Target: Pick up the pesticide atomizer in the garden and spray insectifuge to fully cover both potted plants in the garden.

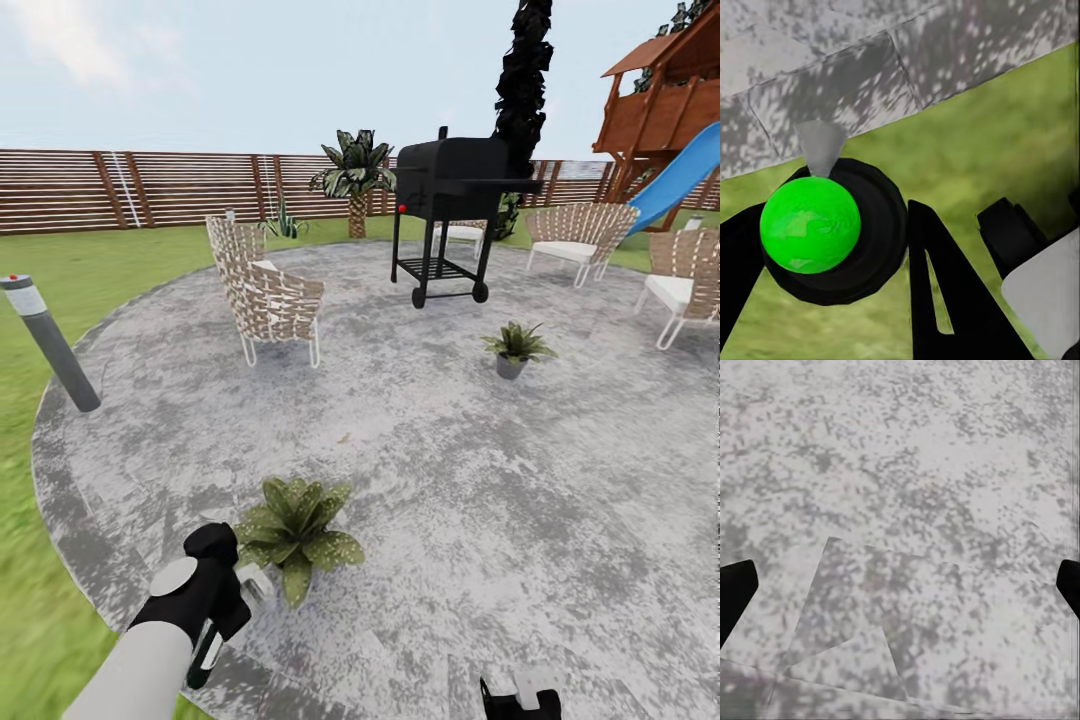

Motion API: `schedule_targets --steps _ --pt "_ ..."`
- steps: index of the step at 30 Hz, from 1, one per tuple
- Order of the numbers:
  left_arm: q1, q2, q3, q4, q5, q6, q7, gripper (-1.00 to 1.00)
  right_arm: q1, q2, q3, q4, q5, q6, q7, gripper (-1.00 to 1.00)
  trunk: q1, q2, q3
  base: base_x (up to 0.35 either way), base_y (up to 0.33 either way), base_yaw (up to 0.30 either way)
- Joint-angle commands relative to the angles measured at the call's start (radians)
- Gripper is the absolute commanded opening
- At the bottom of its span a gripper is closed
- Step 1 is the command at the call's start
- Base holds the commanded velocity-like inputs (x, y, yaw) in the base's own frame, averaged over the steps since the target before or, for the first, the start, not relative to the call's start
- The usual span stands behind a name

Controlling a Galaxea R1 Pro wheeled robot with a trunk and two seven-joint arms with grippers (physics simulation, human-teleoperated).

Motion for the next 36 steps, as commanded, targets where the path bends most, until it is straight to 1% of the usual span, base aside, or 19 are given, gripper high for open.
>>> schedule_targets --steps 1,5,7,10,13,15,16,17,20,21,22,24,25,28,29,30,32,35,36 --pt "-0.001 0.001 0.006 -0.001 0.002 0.006 -0.007 -1.00 -0.001 -0.001 0.003 0.001 0.009 -0.002 -0.008 1.00 -0.001 0.000 -0.001 -0.300 -0.019 0.000" --pt "0.002 0.013 0.008 0.007 0.068 -0.006 0.002 -1.00 -0.001 0.000 0.003 0.001 0.009 -0.002 -0.007 1.00 -0.001 0.000 -0.001 -0.329 -0.005 0.000" --pt "0.019 0.020 0.008 0.009 0.112 -0.052 0.012 -1.00 -0.001 0.000 0.003 0.001 0.009 -0.002 -0.006 1.00 -0.001 0.000 -0.001 -0.338 0.000 0.000" --pt "0.072 0.024 0.010 0.010 0.210 -0.231 0.053 -1.00 -0.001 0.000 0.003 0.001 0.009 -0.002 -0.006 1.00 -0.001 0.000 -0.001 -0.338 0.000 0.000" --pt "0.112 0.026 0.010 0.011 0.324 -0.413 0.071 -1.00 -0.001 0.000 0.003 0.001 0.009 -0.002 -0.006 1.00 -0.001 0.000 -0.001 -0.338 0.000 0.000" --pt "0.121 0.028 0.013 0.015 0.370 -0.537 0.073 -1.00 -0.001 0.002 0.006 0.001 0.010 -0.002 -0.003 1.00 -0.001 0.000 -0.001 -0.338 0.000 0.000" --pt "0.122 0.030 0.023 0.030 0.392 -0.571 0.073 -1.00 -0.001 0.003 0.007 0.001 0.011 -0.002 -0.002 1.00 -0.001 0.000 -0.001 -0.338 0.000 0.000" --pt "0.123 0.031 0.048 0.072 0.419 -0.596 0.079 -1.00 -0.001 0.005 0.024 0.000 0.018 -0.002 0.000 1.00 -0.001 0.000 -0.001 -0.338 0.000 0.000" --pt "0.122 0.036 0.071 0.147 0.438 -0.674 0.152 -1.00 -0.001 0.007 0.140 -0.021 0.091 -0.001 0.036 1.00 -0.001 0.000 -0.001 -0.338 0.000 0.000" --pt "0.122 0.038 0.074 0.156 0.440 -0.695 0.174 -1.00 -0.001 0.006 0.182 -0.061 0.122 0.000 0.090 1.00 -0.001 0.000 -0.001 -0.338 0.000 0.000" --pt "0.122 0.040 0.075 0.161 0.440 -0.707 0.185 -1.00 -0.001 0.003 0.204 -0.119 0.139 0.004 0.163 1.00 -0.001 0.000 -0.001 -0.338 0.000 0.000" --pt "0.122 0.045 0.074 0.165 0.440 -0.719 0.194 -1.00 -0.003 -0.001 0.221 -0.232 0.153 0.062 0.347 1.00 -0.001 0.000 -0.001 -0.338 0.000 0.000" --pt "0.122 0.053 0.075 0.165 0.442 -0.721 0.197 -1.00 -0.012 -0.001 0.224 -0.276 0.155 0.137 0.432 1.00 -0.001 0.000 -0.001 -0.338 0.000 0.000" --pt "0.122 0.062 0.074 0.166 0.443 -0.726 0.199 -1.00 -0.052 -0.001 0.228 -0.427 0.159 0.346 0.636 1.00 -0.001 0.000 -0.001 -0.264 0.000 0.000" --pt "0.122 0.063 0.074 0.166 0.443 -0.727 0.199 -1.00 -0.057 -0.001 0.228 -0.465 0.160 0.371 0.678 1.00 -0.001 0.000 -0.001 -0.074 0.000 0.000" --pt "0.122 0.063 0.073 0.166 0.443 -0.727 0.199 -1.00 -0.062 -0.001 0.229 -0.497 0.164 0.385 0.706 1.00 -0.001 0.000 -0.001 -0.038 0.000 0.000" --pt "0.118 0.075 0.075 0.154 0.431 -0.715 0.188 -1.00 -0.073 0.010 0.219 -0.489 0.151 0.376 0.693 1.00 -0.001 0.000 -0.001 0.000 0.000 0.000" --pt "0.118 0.086 0.076 0.138 0.412 -0.698 0.172 -1.00 -0.077 0.011 0.219 -0.489 0.147 0.376 0.690 1.00 -0.001 0.000 -0.001 0.000 0.000 0.000" --pt "0.115 0.091 0.080 0.134 0.416 -0.693 0.166 -1.00 -0.083 0.013 0.219 -0.489 0.146 0.376 0.689 1.00 -0.001 0.000 -0.001 0.000 0.000 0.000"
